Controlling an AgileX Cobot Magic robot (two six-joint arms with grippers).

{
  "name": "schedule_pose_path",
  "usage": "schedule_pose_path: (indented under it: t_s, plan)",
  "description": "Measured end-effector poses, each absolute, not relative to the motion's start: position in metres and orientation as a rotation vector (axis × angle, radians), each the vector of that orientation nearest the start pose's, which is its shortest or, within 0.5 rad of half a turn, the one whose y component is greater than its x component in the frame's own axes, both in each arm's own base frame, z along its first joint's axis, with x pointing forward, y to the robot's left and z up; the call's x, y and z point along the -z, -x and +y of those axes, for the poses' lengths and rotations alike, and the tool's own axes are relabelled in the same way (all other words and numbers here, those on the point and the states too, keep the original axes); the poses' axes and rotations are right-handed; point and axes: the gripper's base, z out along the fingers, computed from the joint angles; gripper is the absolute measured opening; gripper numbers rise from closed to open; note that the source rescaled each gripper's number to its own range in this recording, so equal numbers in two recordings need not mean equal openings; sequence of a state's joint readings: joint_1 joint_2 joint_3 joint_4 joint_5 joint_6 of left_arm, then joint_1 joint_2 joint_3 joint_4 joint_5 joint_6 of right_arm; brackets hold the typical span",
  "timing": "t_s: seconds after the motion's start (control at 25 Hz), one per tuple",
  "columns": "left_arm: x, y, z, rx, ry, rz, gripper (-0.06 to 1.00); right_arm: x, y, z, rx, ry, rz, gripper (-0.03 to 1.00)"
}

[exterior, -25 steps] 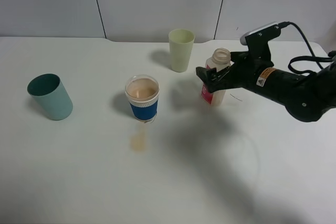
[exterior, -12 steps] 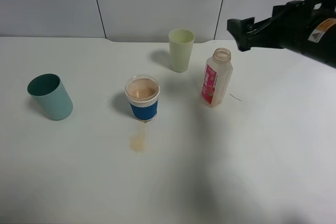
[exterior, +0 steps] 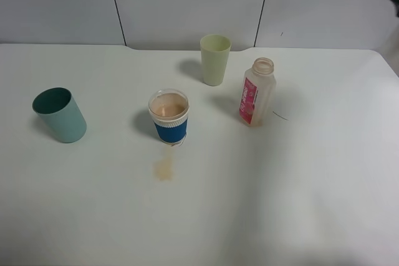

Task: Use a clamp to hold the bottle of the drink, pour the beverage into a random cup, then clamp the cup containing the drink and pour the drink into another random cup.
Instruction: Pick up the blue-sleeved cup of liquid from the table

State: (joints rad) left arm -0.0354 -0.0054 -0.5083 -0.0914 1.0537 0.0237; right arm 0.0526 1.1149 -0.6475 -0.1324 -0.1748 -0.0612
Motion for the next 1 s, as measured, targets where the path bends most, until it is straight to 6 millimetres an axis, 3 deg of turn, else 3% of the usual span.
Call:
schedule_pose_path:
  t_s: [0.16,0.2,0.28,0.4,0.48,0.52,0.68,0.76,0.8,0.84,1.0]
  plan:
    - [-0.280,0.007,-0.007,0.116,-0.064,2.021,1.00,-0.325,-0.208,-0.018,0.201,0.097,1.779,1.00]
    - [-0.280,0.007,-0.007,0.116,-0.064,2.021,1.00,-0.325,-0.208,-0.018,0.201,0.097,1.779,1.00]
    - [-0.280,0.007,-0.007,0.116,-0.064,2.021,1.00,-0.336,-0.188,-0.023,0.227,0.053,1.760,1.00]
    - [-0.280,0.007,-0.007,0.116,-0.064,2.021,1.00,-0.361,-0.128,-0.017,0.186,-0.023,1.680,1.00]
    - [-0.280,0.007,-0.007,0.116,-0.064,2.021,1.00,-0.363,-0.097,-0.014,0.178,-0.035,1.689,1.00]
    - [-0.280,0.007,-0.007,0.116,-0.064,2.021,1.00,-0.363,-0.097,-0.014,0.178,-0.035,1.689,1.00]
    - [-0.280,0.007,-0.007,0.116,-0.064,2.021,1.00,-0.359,-0.060,-0.010,0.184,-0.041,1.718,1.00]
    - [-0.280,0.007,-0.007,0.116,-0.064,2.021,1.00,-0.357,-0.051,-0.009,0.184,-0.044,1.727,1.00]
    - [-0.280,0.007,-0.007,0.116,-0.064,2.021,1.00,-0.351,-0.029,-0.006,0.185,-0.049,1.753,1.00]
    - [-0.280,0.007,-0.007,0.116,-0.064,2.021,1.00,-0.347,-0.020,-0.005,0.185,-0.052,1.765,1.00]
    - [-0.280,0.007,-0.007,0.116,-0.064,2.021,1.00,-0.338,-0.003,-0.004,0.183,-0.058,1.816,1.00]
